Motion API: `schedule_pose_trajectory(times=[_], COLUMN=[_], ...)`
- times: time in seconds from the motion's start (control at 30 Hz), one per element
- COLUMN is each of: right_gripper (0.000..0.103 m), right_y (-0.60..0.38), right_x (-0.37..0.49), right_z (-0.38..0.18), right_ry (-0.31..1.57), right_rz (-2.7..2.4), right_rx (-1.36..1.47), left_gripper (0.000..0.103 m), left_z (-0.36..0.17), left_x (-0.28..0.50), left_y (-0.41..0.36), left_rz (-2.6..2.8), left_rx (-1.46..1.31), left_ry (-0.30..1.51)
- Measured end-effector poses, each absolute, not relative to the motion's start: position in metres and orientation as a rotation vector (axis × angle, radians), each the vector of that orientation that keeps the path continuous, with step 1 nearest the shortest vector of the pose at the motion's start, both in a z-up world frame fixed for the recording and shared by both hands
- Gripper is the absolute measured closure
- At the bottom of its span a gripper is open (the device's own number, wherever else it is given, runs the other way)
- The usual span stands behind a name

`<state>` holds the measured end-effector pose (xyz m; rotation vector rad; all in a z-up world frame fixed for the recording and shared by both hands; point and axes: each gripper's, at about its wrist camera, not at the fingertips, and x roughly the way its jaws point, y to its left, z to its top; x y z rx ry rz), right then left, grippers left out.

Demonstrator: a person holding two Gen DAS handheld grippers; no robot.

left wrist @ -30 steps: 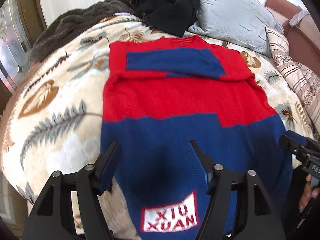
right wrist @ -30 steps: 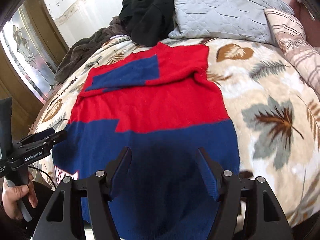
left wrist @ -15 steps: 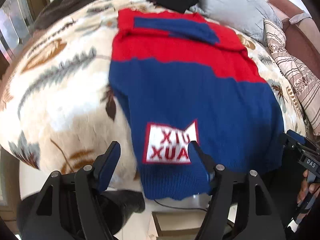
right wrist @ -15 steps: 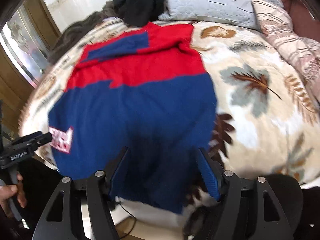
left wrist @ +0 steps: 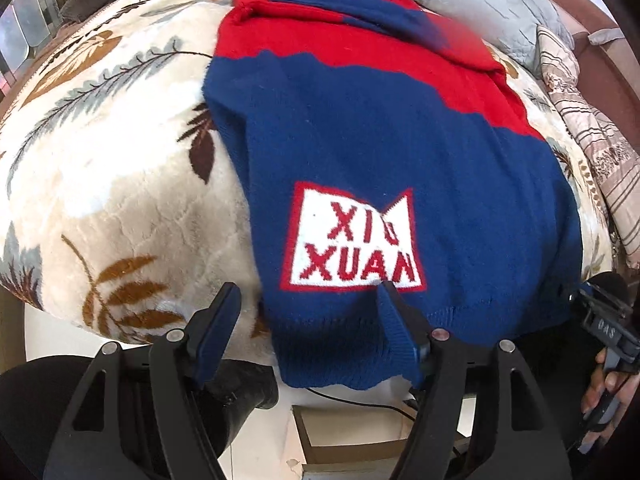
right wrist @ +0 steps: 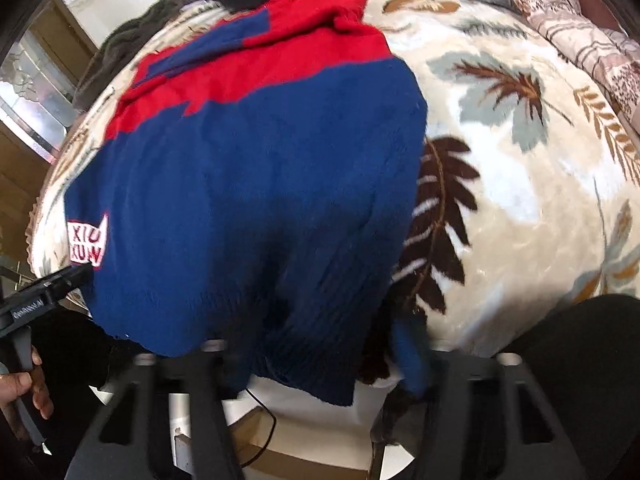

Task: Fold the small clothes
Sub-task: 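Grasp the blue hem band with the left and right grippers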

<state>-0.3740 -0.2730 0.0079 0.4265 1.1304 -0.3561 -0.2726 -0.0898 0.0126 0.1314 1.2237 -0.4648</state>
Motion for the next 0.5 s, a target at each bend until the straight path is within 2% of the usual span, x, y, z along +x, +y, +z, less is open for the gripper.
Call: schedule_pose_trajectory(times=[0.03, 0.07, 0.1, 0.13, 0.2, 0.5], right_gripper=[0.08, 0.09, 0.095, 0.095, 0.095, 0.096], right_y=[-0.272, -0.273, -0.272, -0.273, -0.276, -0.291], right_x=[-0.374, -0.373, -0.374, -0.375, -0.377, -0.378], right_z=[0.012, 0.016, 0.021, 0.025, 0.034, 0.085], right_ry=[1.12, 1.109, 1.096, 1.083, 1.055, 0.894], right_rz=[-0.351, -0.352, -0.345, -0.334, -0.31, -0.239], right_rx=[0.414, 0.399, 0.386, 0.383, 0.403, 0.492], left_gripper=[0.044, 0.063, 0.078, 0.083, 0.088, 0.09], left_z=[0.013, 0.015, 0.017, 0.019, 0.027, 0.081], left_x=[-0.273, -0.274, -0.275, -0.276, -0.275, -0.263], left_y=[-0.089, -0.089, -0.089, -0.088, -0.086, -0.079], left_rz=[-0.477, -0.493, -0.511, -0.518, -0.536, -0.617], left_rx=[0.118, 0.104, 0.084, 0.073, 0.046, -0.055], left_ry=[1.223, 1.225, 1.225, 1.222, 1.21, 1.128])
